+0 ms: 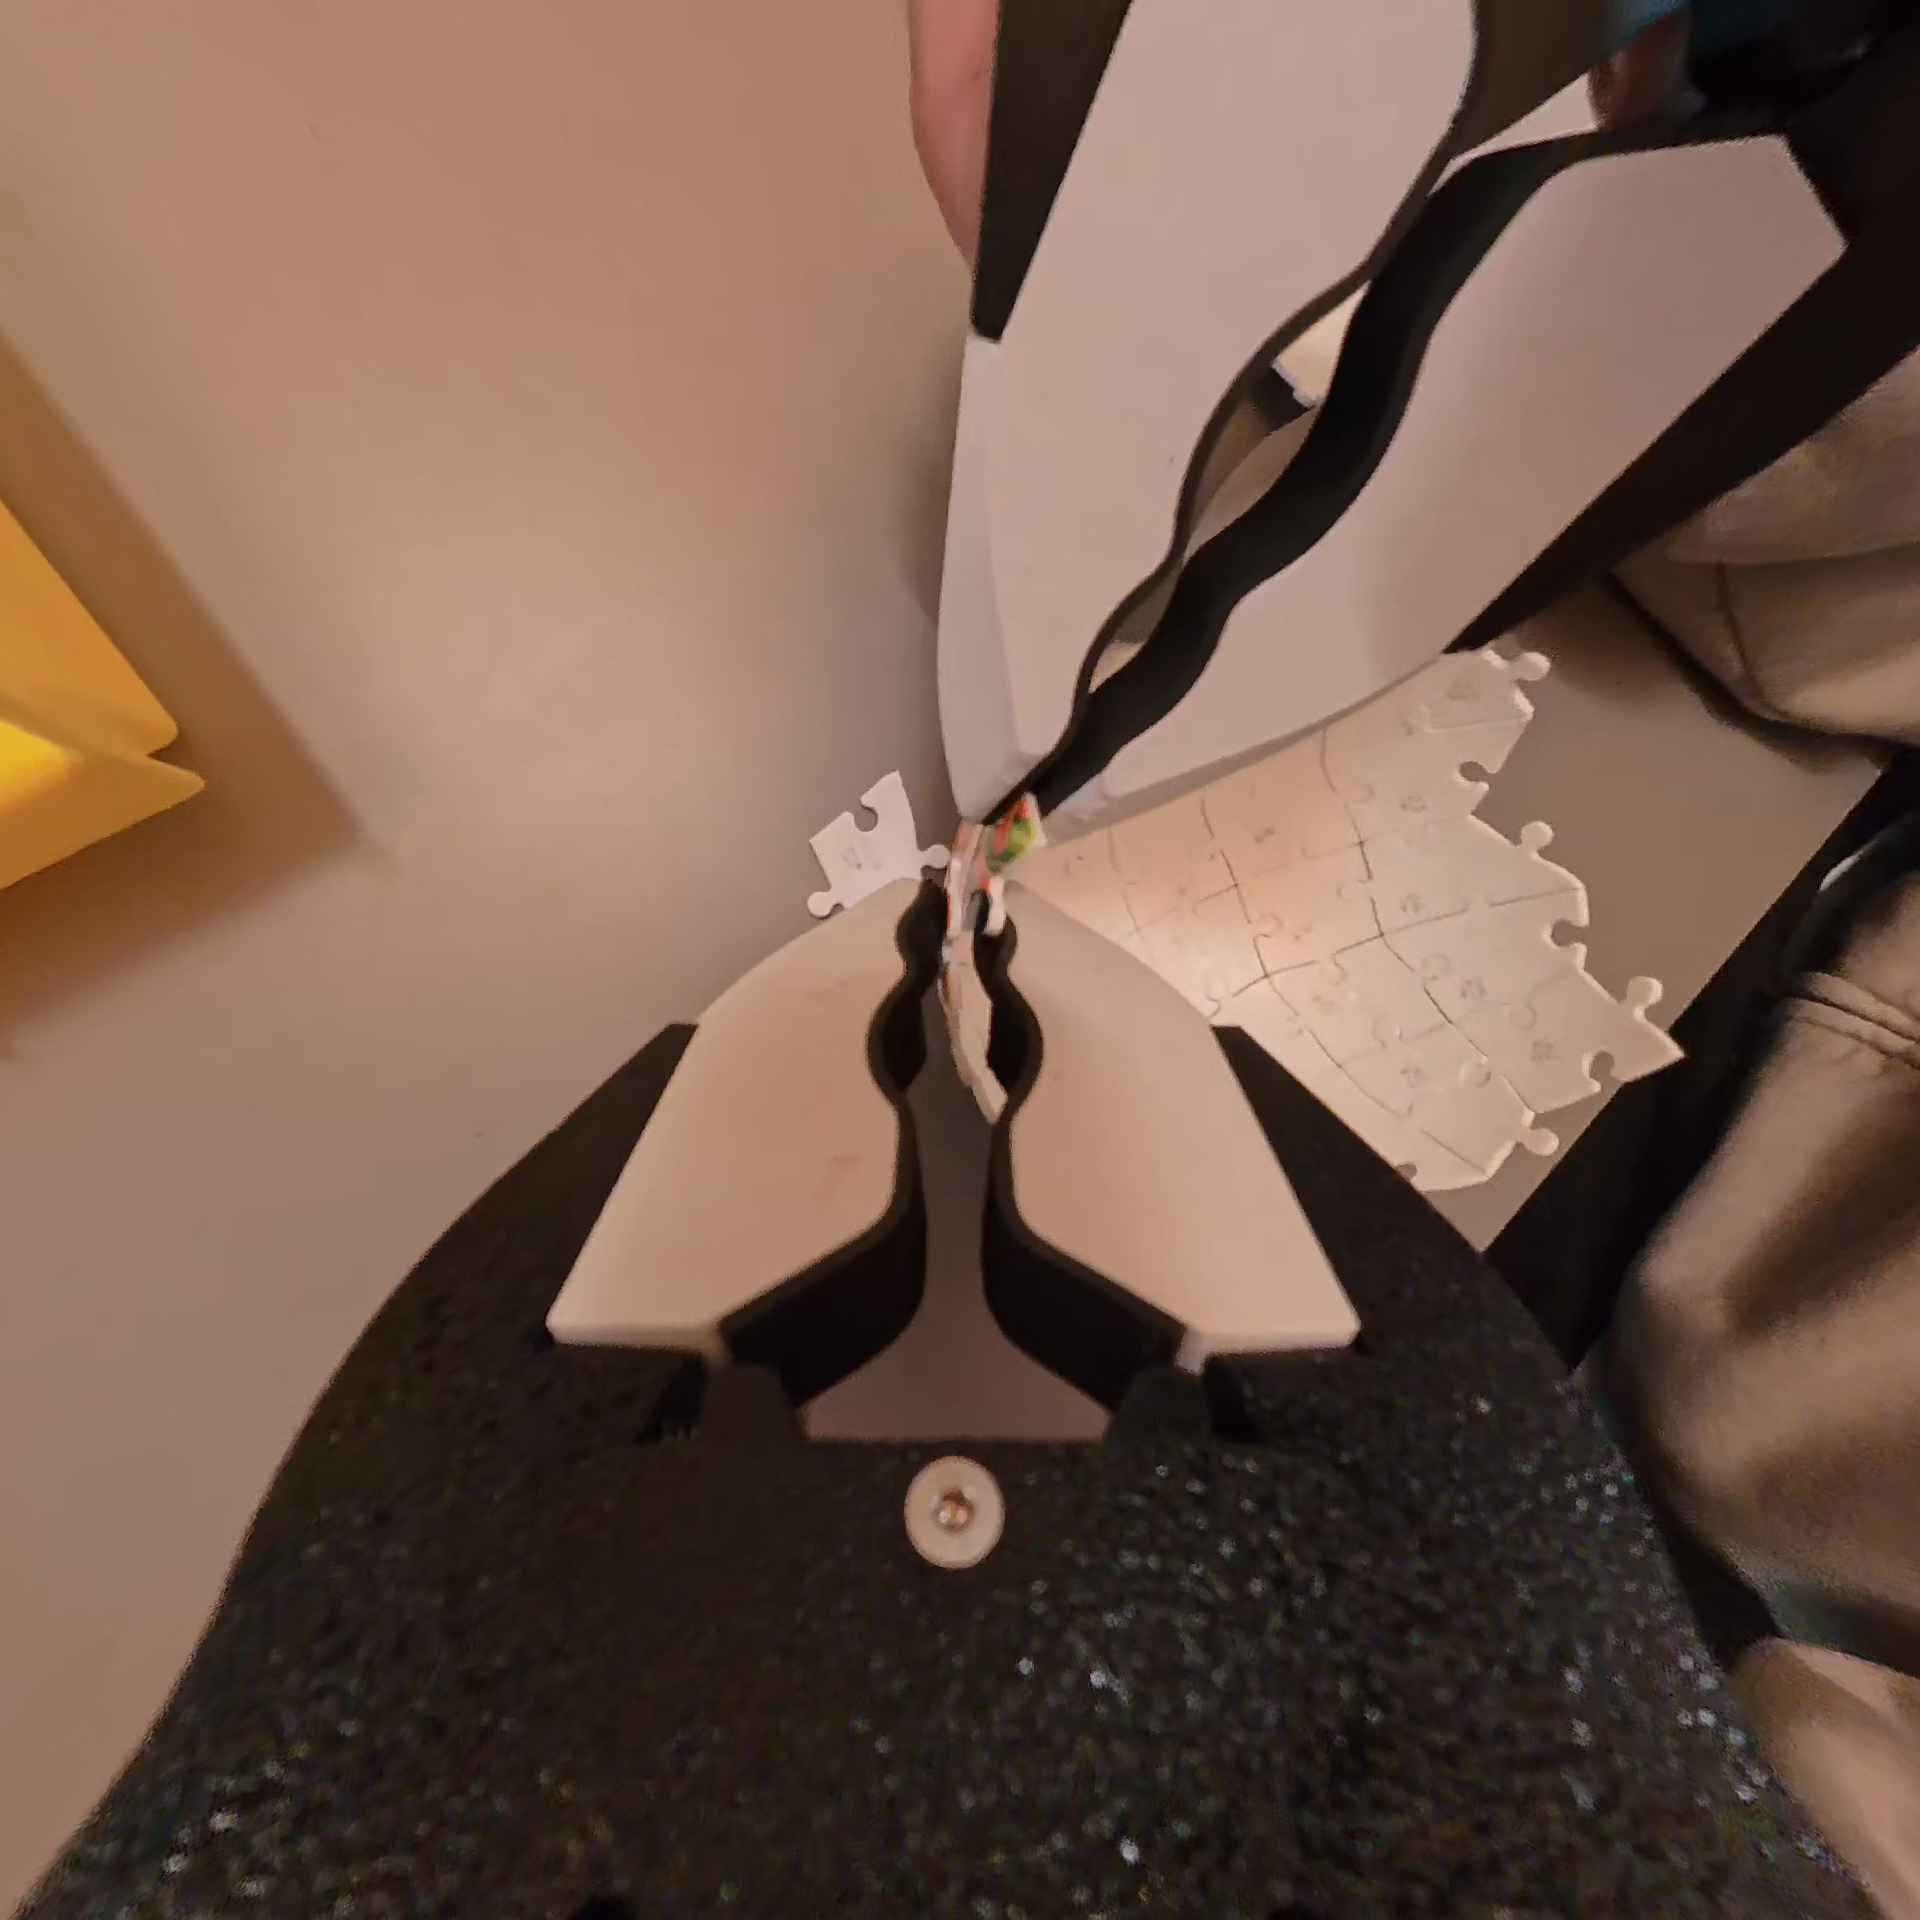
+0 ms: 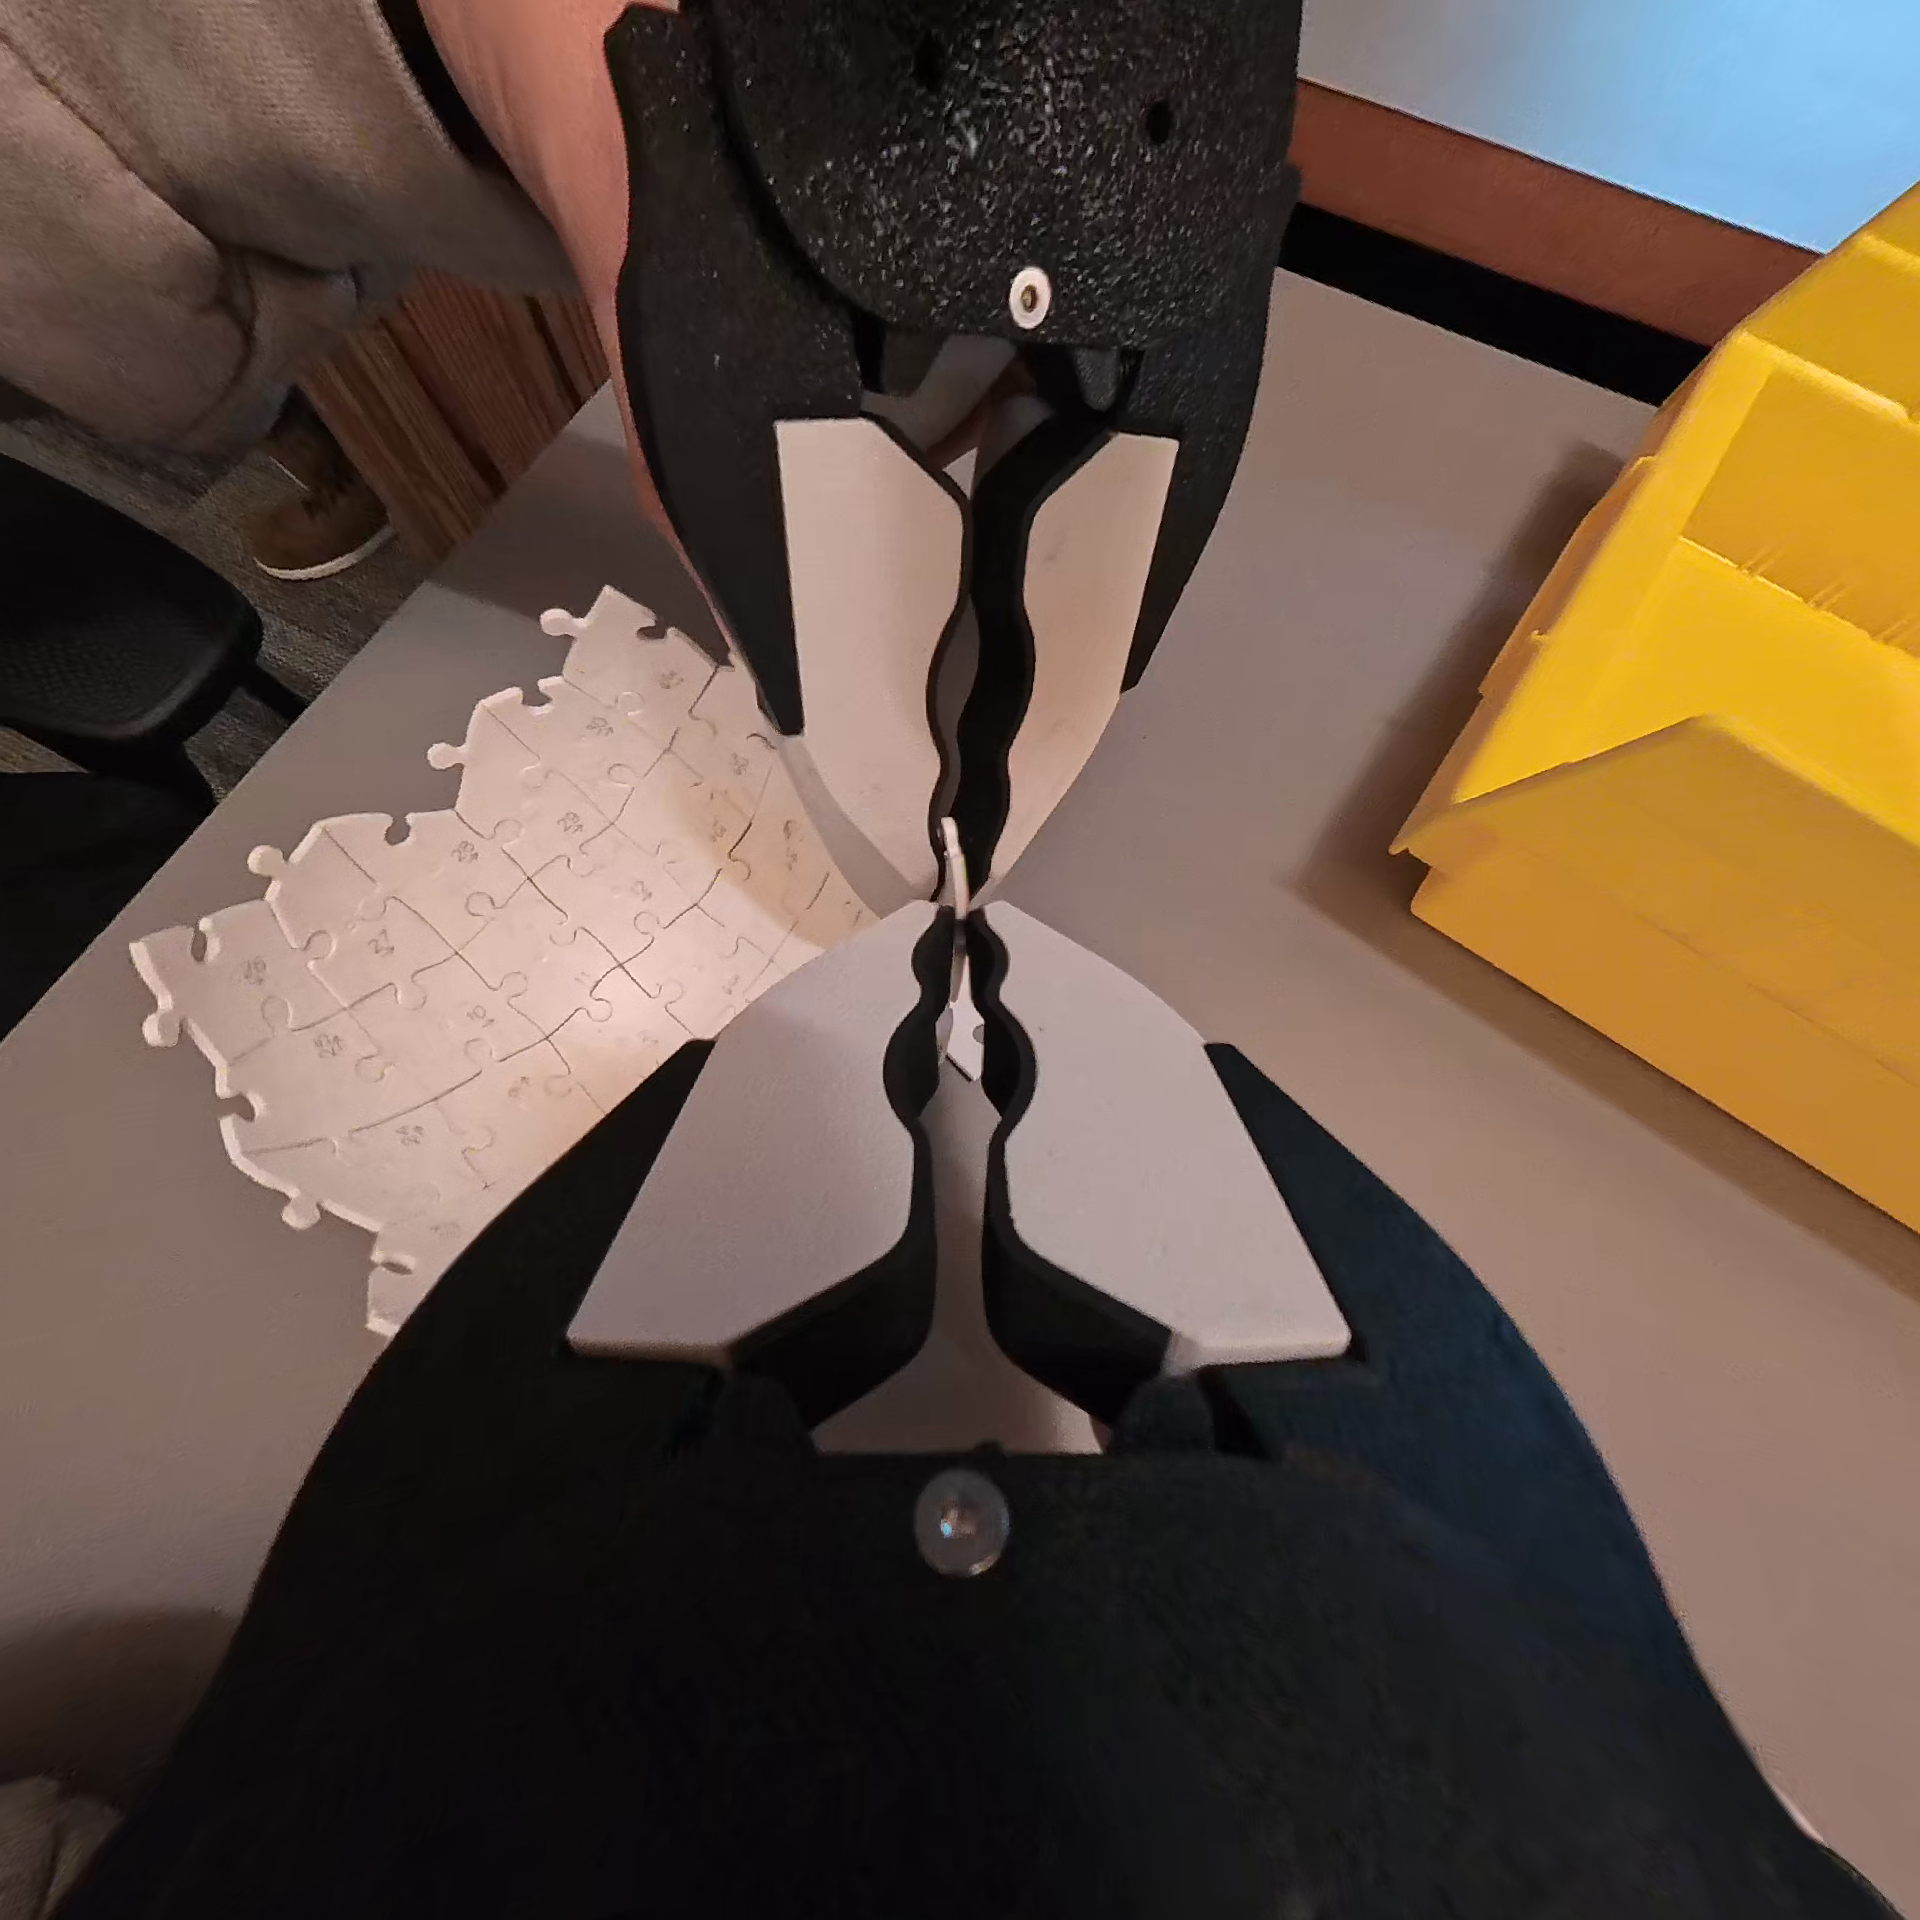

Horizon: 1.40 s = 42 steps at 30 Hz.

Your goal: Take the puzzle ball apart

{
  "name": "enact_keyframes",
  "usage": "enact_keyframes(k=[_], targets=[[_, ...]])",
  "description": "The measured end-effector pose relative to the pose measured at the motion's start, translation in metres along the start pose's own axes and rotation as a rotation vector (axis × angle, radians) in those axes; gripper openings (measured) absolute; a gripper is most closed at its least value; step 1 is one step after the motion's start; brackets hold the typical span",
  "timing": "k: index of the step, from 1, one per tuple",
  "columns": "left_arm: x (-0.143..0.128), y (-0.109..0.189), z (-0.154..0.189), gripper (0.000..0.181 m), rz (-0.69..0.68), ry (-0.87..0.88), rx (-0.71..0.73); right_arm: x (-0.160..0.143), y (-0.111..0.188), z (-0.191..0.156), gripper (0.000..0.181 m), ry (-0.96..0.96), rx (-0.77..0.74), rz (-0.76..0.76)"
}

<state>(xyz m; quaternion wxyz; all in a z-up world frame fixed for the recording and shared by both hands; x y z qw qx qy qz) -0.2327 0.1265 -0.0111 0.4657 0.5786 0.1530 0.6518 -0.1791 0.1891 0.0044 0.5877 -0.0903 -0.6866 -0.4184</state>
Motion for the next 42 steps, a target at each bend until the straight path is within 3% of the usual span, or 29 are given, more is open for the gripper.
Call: enact_keyframes(k=[10,32,42], targets=[[0.0,-0.0002,-0.0002,0.007,0.009,0.104,-0.011,0.001,0.0016,-0.0006,0.002,0.054,-0.038,-0.051],[-0.0005,0.0016,-0.0037,0.012,0.055,0.072,0.009,-0.0043,-0.0033,0.0044,0.003,0.056,-0.065,-0.068],[0.0012,0.0033,-0.0078,0.002,0.06,0.053,0.055,-0.0047,-0.0044,0.0051,0.004,0.064,-0.07,-0.07]])
Point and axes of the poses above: each gripper's, where its closed fingertips meet, y back along the fingers, x out of its top, z = x × y across the jaws, the point moved 6 cm from there along y, back along the fingers, and after that the axes turned 10 degrees about z, right-handed, at the moved point
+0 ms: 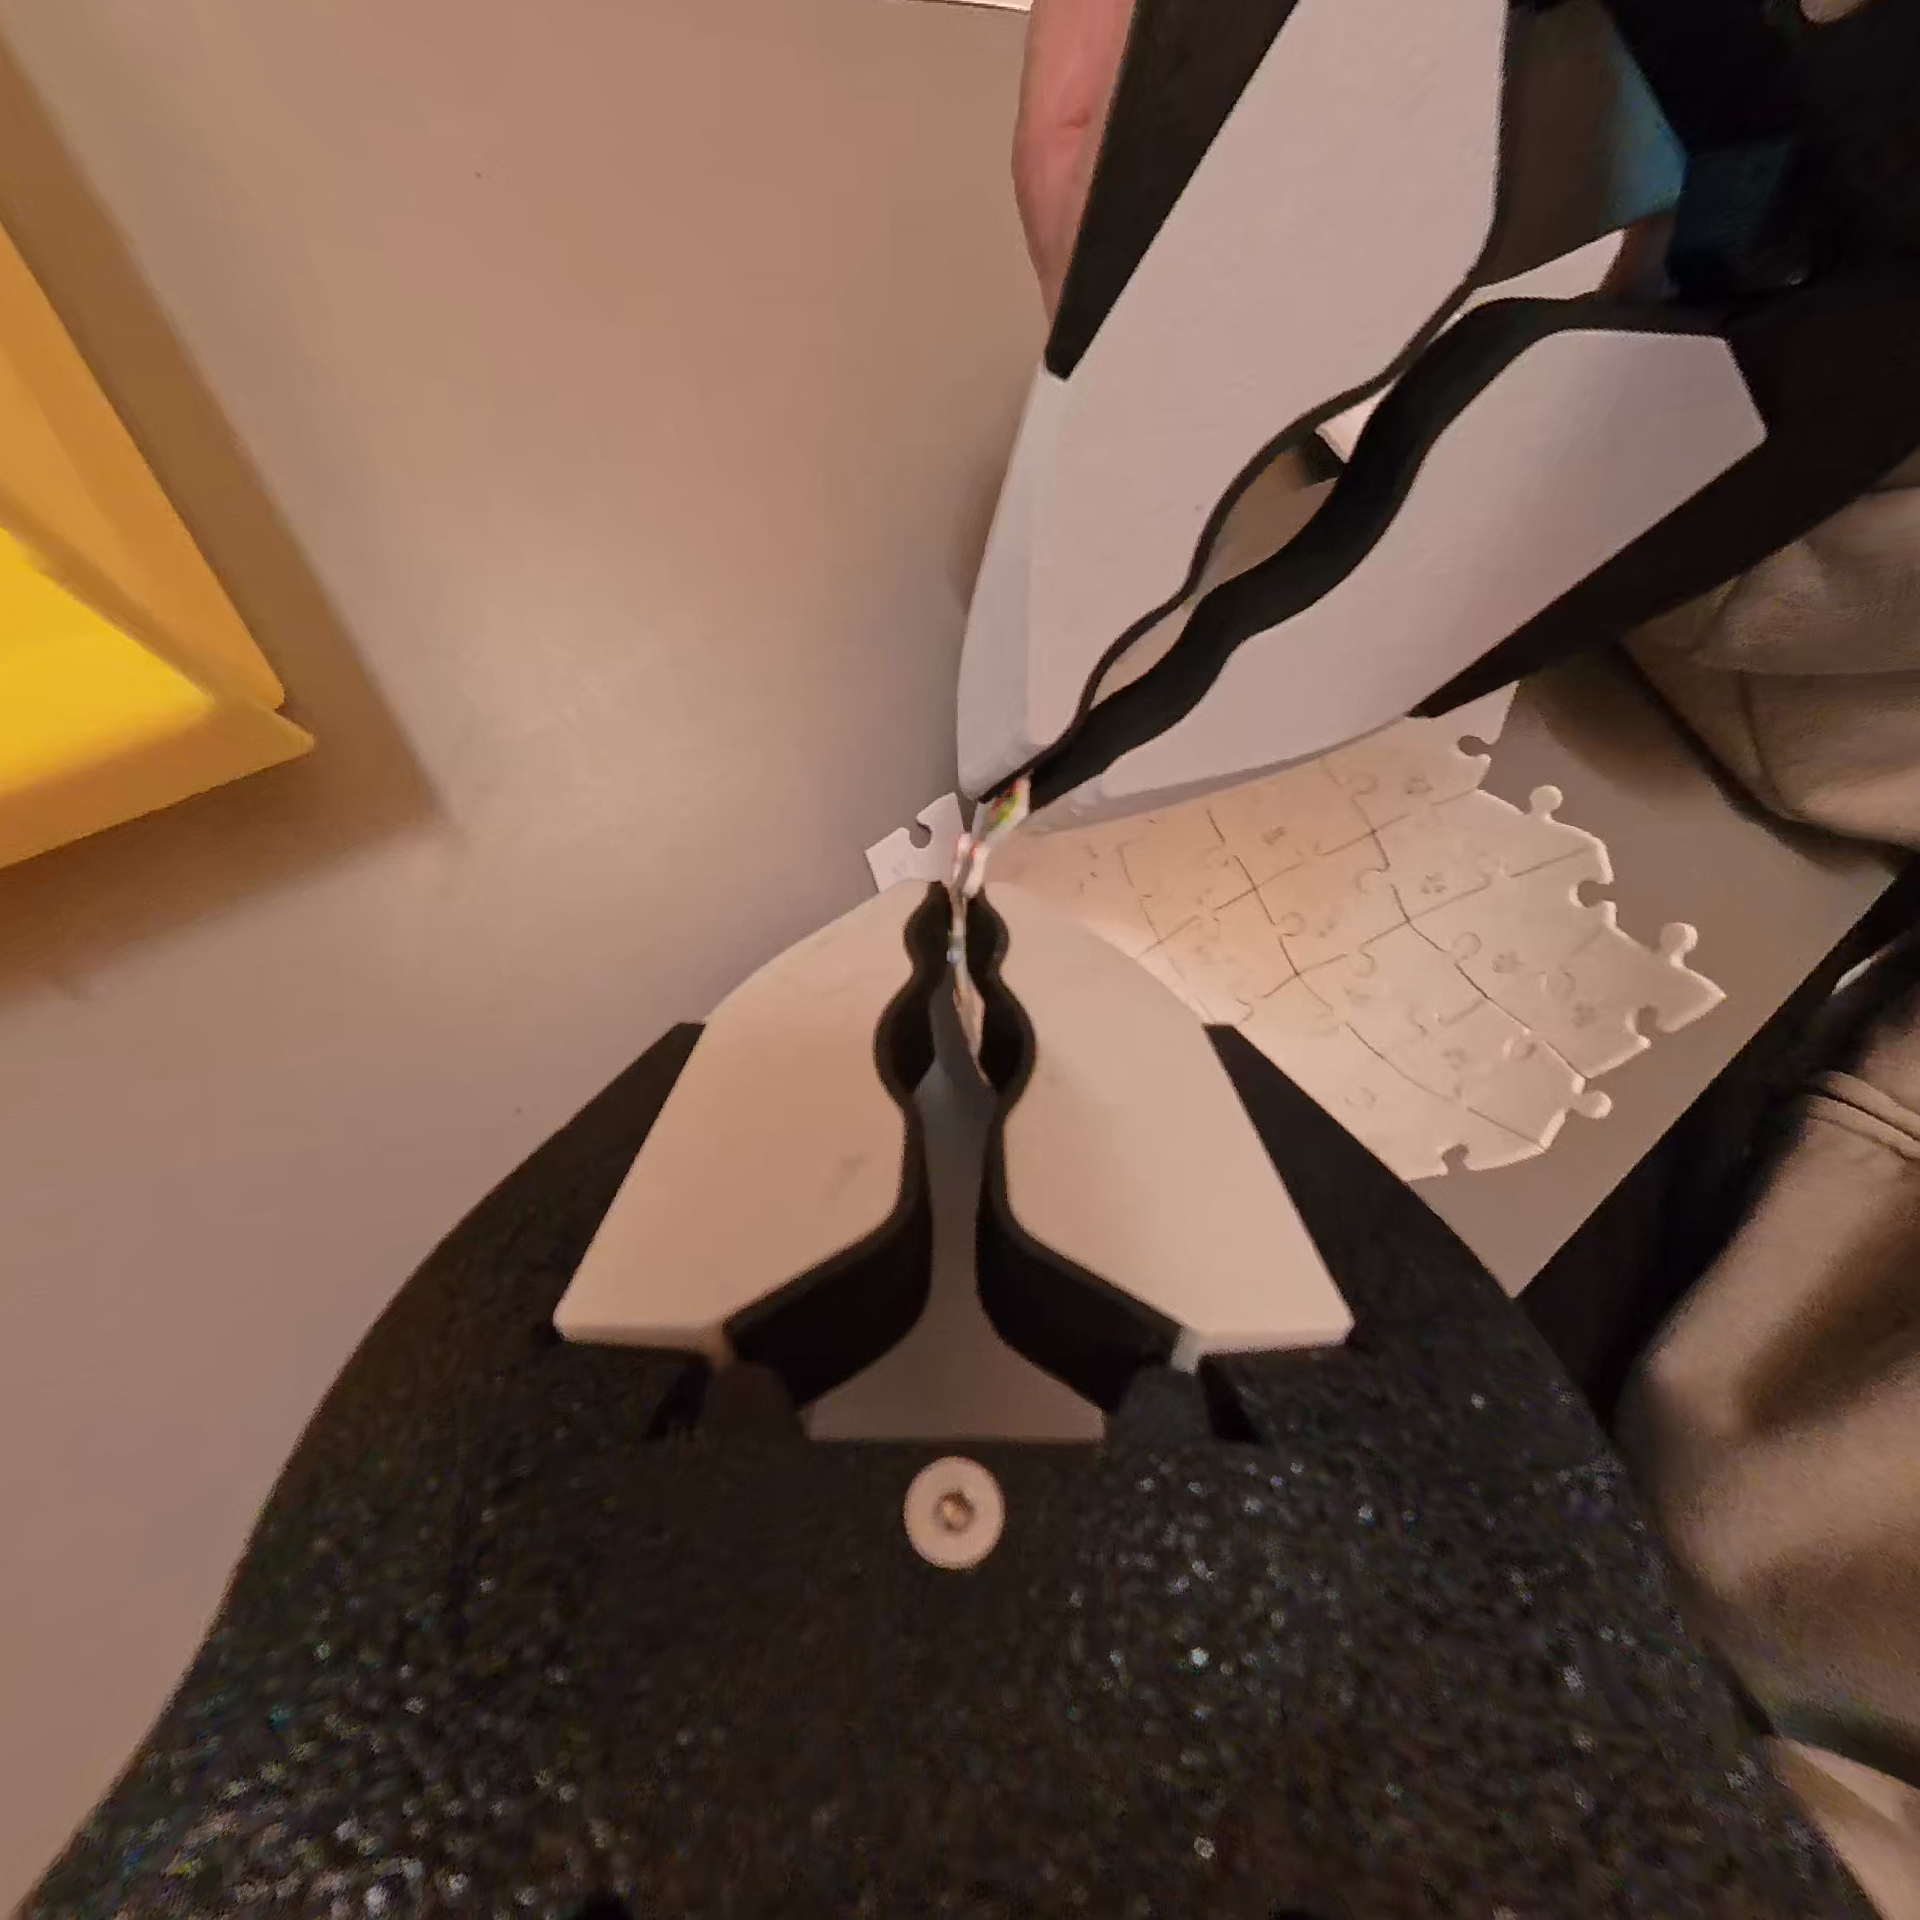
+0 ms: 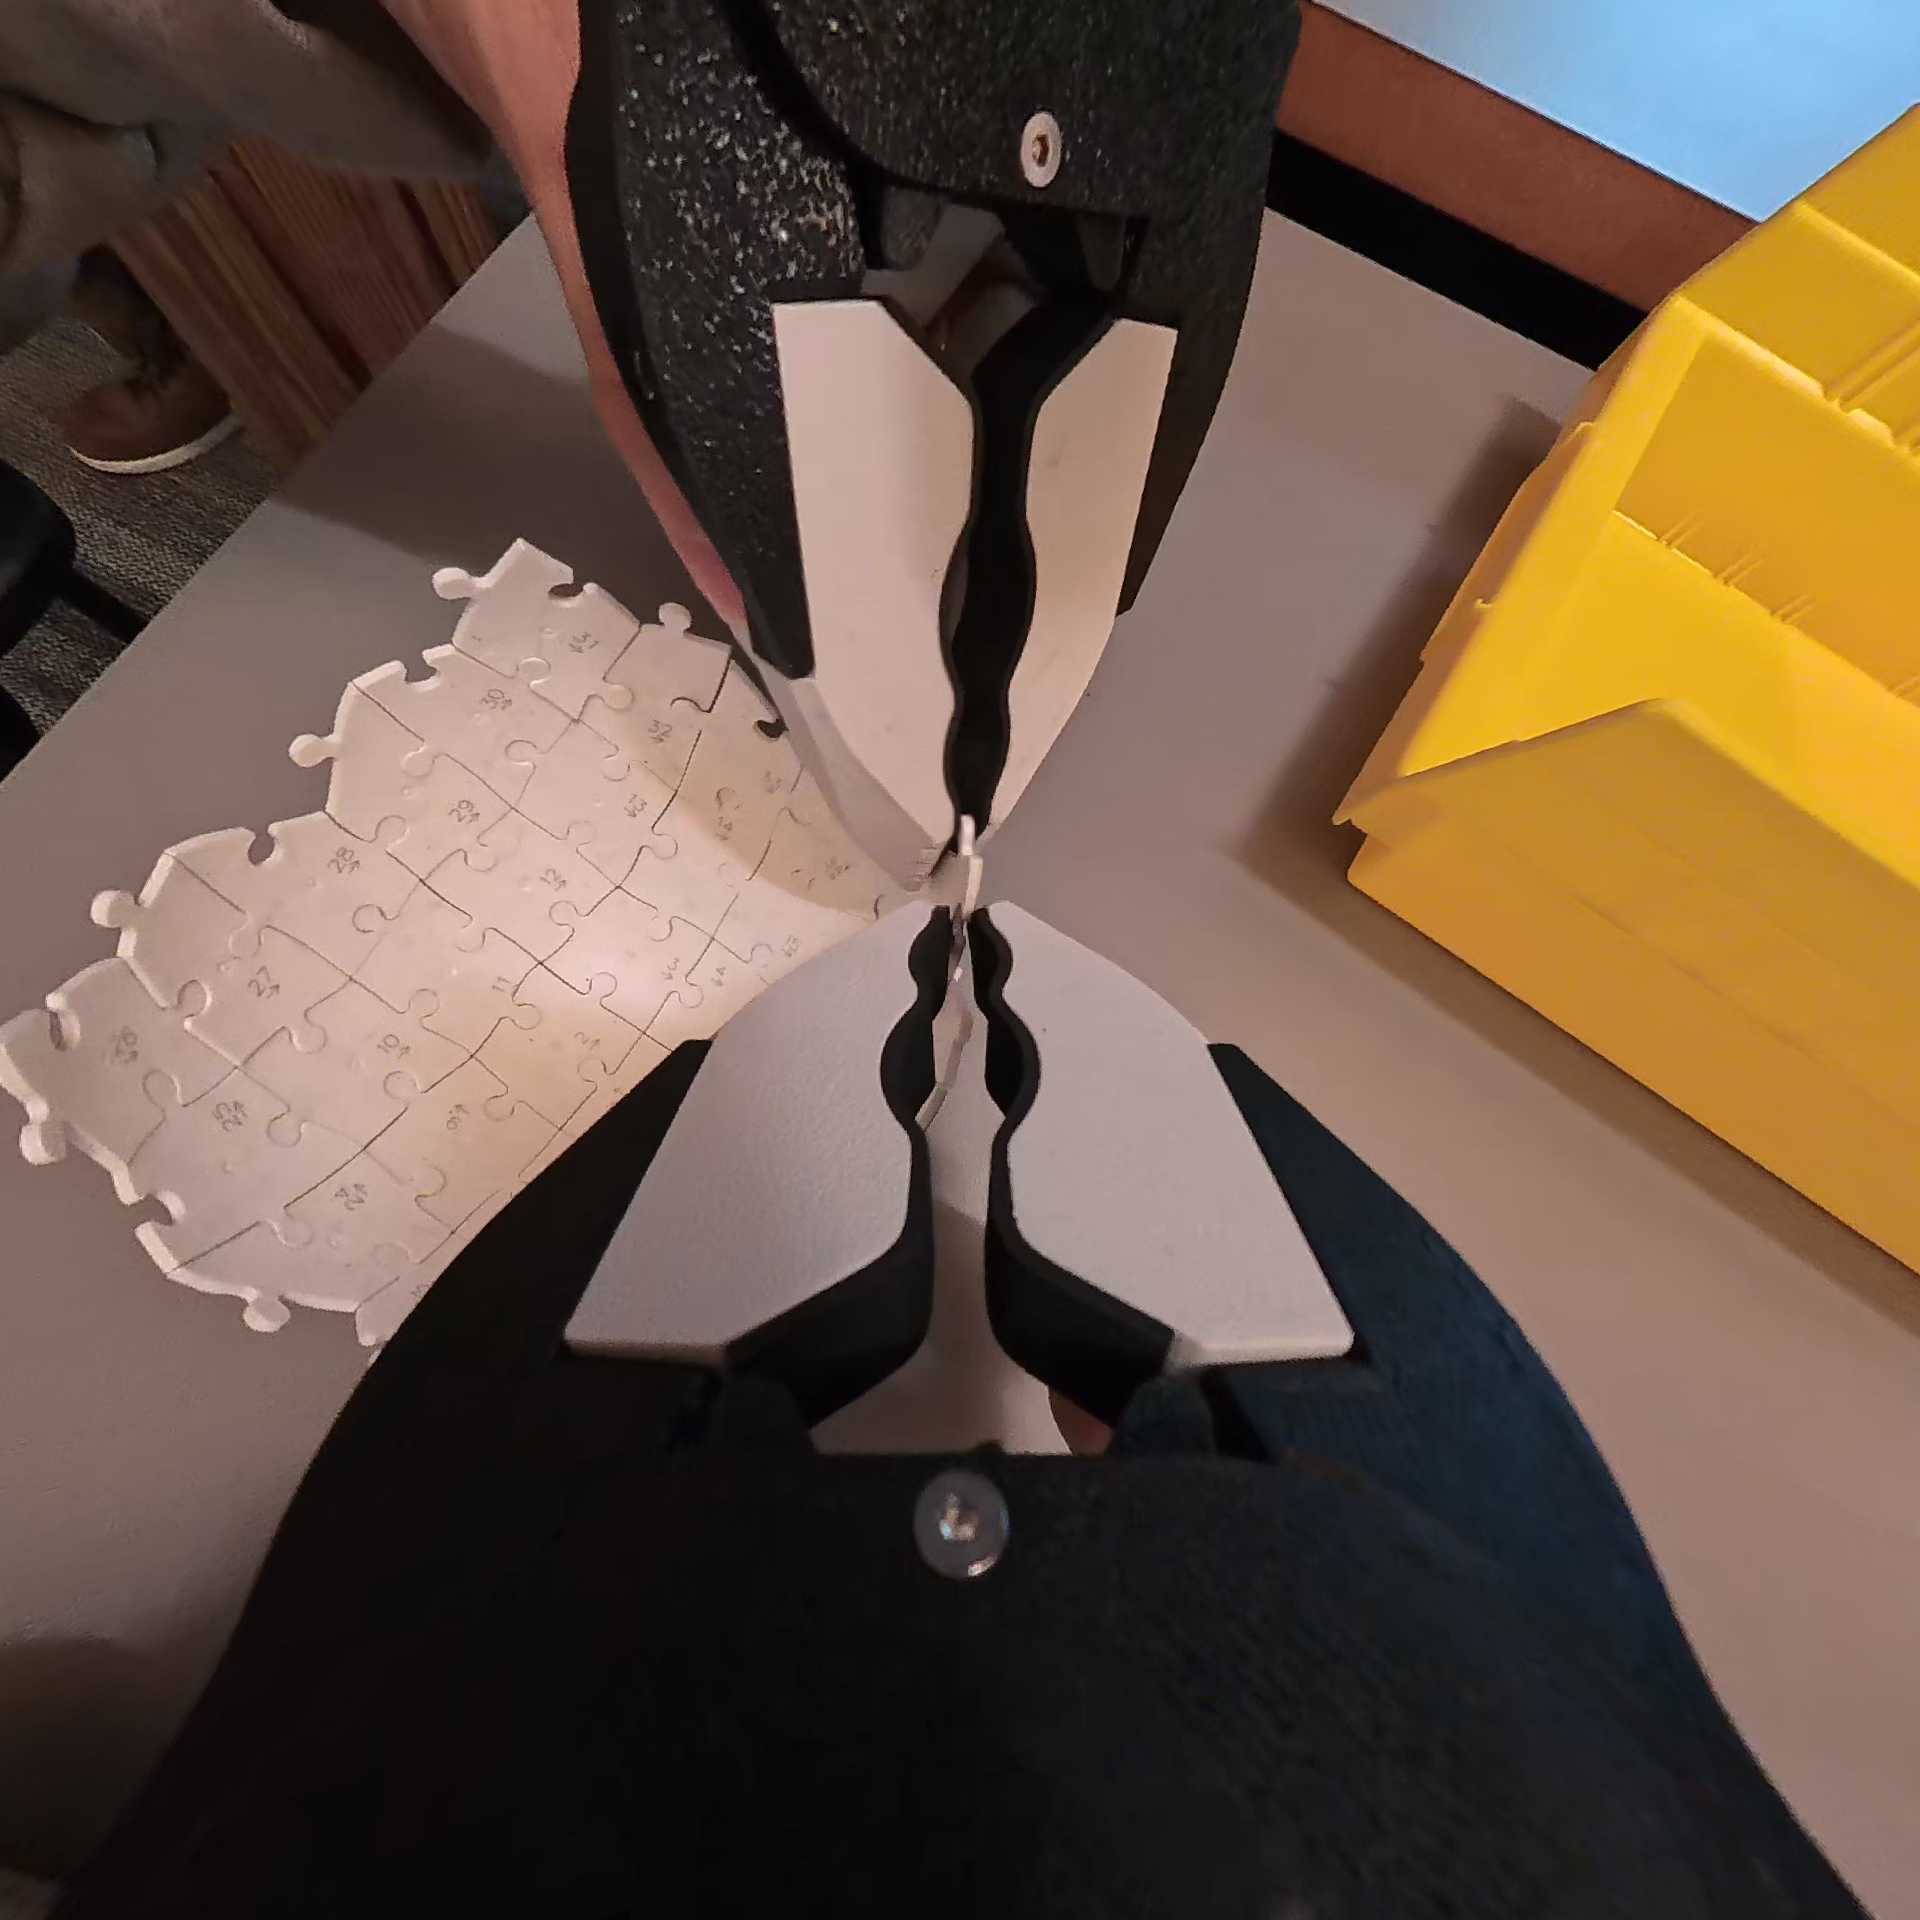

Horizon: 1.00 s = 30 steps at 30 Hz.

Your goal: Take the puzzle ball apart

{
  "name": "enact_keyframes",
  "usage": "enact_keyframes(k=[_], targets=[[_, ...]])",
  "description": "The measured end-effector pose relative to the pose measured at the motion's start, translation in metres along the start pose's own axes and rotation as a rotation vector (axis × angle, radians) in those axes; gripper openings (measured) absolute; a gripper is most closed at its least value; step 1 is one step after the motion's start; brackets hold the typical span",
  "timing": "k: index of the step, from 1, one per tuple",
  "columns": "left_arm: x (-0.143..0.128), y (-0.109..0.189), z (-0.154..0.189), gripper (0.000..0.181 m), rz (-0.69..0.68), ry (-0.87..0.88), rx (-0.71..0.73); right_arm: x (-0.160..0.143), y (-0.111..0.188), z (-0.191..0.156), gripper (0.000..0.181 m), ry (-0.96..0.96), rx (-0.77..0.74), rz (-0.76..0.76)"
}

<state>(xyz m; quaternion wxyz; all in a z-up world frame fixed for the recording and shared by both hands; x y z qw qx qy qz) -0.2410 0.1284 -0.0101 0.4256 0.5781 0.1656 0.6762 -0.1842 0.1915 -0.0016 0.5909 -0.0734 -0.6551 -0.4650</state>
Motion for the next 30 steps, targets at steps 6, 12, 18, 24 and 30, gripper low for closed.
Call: enact_keyframes(k=[6,12,18,24,30], targets=[[0.001,0.001,0.0,0.002,0.003,0.003,0.043,0.0,-0.001,0.001,0.003,0.0,-0.008,-0.004],[0.006,0.005,0.002,0.005,0.02,-0.013,0.042,-0.001,-0.001,0.002,0.003,-0.001,-0.011,-0.009],[0.005,0.003,0.003,0.001,0.016,-0.034,0.047,-0.003,0.001,0.004,0.011,0.014,-0.041,-0.023],[0.007,0.006,0.002,0.001,0.032,-0.036,0.061,-0.006,0.014,0.004,0.039,-0.06,-0.005,-0.011],[0.008,0.006,0.003,0.001,0.017,-0.074,0.075,-0.01,0.01,0.013,0.051,-0.181,0.057,-0.008]])
Point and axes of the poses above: each gripper's, where its closed fingertips meet, y back along the fingers, x out of its top, z = x × y across the jaws, the point moved 6 cm from there along y, back along the fingers, and after that the axes turned 10 degrees about z, right-handed, at the moved point
